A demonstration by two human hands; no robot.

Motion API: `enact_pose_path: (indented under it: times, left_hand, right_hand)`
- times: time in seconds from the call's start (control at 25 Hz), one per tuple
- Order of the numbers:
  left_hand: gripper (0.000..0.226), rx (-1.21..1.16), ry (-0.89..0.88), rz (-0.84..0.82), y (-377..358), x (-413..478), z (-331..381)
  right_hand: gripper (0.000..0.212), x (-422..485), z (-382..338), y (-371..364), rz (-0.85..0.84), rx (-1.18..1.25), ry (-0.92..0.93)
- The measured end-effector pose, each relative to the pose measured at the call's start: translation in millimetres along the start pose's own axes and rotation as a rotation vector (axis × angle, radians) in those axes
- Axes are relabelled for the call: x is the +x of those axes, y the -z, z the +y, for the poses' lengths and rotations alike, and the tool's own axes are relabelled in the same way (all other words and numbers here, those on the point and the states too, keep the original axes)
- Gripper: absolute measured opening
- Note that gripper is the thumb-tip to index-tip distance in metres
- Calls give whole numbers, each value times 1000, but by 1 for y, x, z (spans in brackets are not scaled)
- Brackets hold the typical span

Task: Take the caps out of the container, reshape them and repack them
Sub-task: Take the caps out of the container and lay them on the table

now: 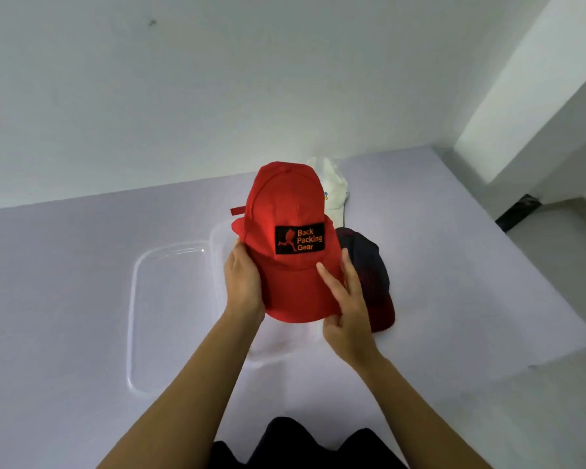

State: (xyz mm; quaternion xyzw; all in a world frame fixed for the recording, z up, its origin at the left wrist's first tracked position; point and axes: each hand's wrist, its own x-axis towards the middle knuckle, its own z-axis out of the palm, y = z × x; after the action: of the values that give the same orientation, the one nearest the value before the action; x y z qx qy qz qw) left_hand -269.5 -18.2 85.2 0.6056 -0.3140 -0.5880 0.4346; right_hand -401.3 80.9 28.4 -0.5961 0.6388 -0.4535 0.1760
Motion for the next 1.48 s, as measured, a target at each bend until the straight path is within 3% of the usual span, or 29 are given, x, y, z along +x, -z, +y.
enact_pose_path:
  times: [0.16,0.32,0.48,0.56,0.72,1.0,1.12,1.24,1.36,1.48]
  left_hand:
    - [37,122,-45,-136,-38,-17,-9]
    - [38,192,-115,-301,-93,-37,-27]
    - [15,242,-60,-377,-161,-53,-60]
    - [9,263,13,-412,-194,-57,-86]
    - [36,376,156,-433,-245,-64,-138]
    - [46,477,256,-337,-290,-52,-162]
    - [56,532,254,-335,-301,-40,-152]
    - [82,614,295,-394,-299,-25,-152]
    - [73,693,309,-412,-297,-24,-149]
    - [65,710,227,-423,-292,-30,-148]
  right_hand:
    - [72,-21,-2,42,131,542,-402]
    - [58,-22,26,90,308,911,-629]
    - [57,-25,81,151,365,1099,-707]
    - [53,-25,117,180,343,1027,-788]
    - [46,-21,193,227,250,839,-958]
    - [74,15,255,246,26,608,-1005]
    - [68,48,274,233,-51,499,-939]
    - [66,72,290,218,-151,285,-830]
    - [59,78,305,203,-227,50,-750]
    - [54,73,307,197,-225,-13,-723]
